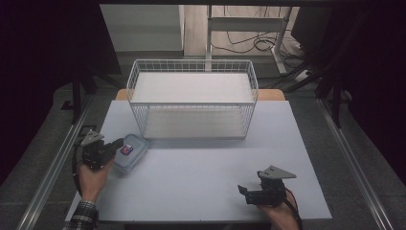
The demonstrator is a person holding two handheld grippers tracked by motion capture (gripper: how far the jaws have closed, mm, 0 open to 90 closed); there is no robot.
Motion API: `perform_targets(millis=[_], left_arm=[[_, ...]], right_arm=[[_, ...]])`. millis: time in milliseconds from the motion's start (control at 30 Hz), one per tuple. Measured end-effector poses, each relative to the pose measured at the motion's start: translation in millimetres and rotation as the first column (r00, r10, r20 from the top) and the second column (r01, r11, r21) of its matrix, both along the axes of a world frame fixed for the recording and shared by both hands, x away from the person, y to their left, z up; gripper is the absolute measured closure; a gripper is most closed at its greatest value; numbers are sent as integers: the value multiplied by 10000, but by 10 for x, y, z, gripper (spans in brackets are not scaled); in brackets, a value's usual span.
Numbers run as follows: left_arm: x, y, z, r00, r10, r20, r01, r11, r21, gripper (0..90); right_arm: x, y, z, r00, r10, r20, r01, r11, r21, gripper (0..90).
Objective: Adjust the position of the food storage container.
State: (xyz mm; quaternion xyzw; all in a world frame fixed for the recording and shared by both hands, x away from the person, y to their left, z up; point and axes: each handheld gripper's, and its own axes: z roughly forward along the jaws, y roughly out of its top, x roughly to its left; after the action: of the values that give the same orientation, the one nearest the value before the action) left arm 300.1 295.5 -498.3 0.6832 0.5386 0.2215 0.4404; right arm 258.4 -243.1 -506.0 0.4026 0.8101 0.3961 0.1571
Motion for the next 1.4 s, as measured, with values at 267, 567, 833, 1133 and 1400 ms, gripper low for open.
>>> perform_targets(millis=[267,567,833,1133,1400], left_arm=[[273,81,-61,9973,660,-333,-646,9970,429,900],[471,110,-159,9912,785,-1066,-732,9959,536,900],[518,111,-165,9873,873,-1328,-811,9954,515,900],[557,10,-197,9823,424,-1824,-330,9980,541,900],[521,-280,-169,9806,-436,-1912,580,9958,703,900]], right_arm=[[6,2,-9,10000,-58,-57,58,9999,-105,87],[9,1,-19,9999,-29,-133,27,9998,-201,92],[10,14,-27,9999,1,-140,-7,9993,-376,97],[16,6,-28,9999,-46,-154,40,9994,-338,96],[13,12,-28,10000,8,-90,-11,9995,-328,98]])
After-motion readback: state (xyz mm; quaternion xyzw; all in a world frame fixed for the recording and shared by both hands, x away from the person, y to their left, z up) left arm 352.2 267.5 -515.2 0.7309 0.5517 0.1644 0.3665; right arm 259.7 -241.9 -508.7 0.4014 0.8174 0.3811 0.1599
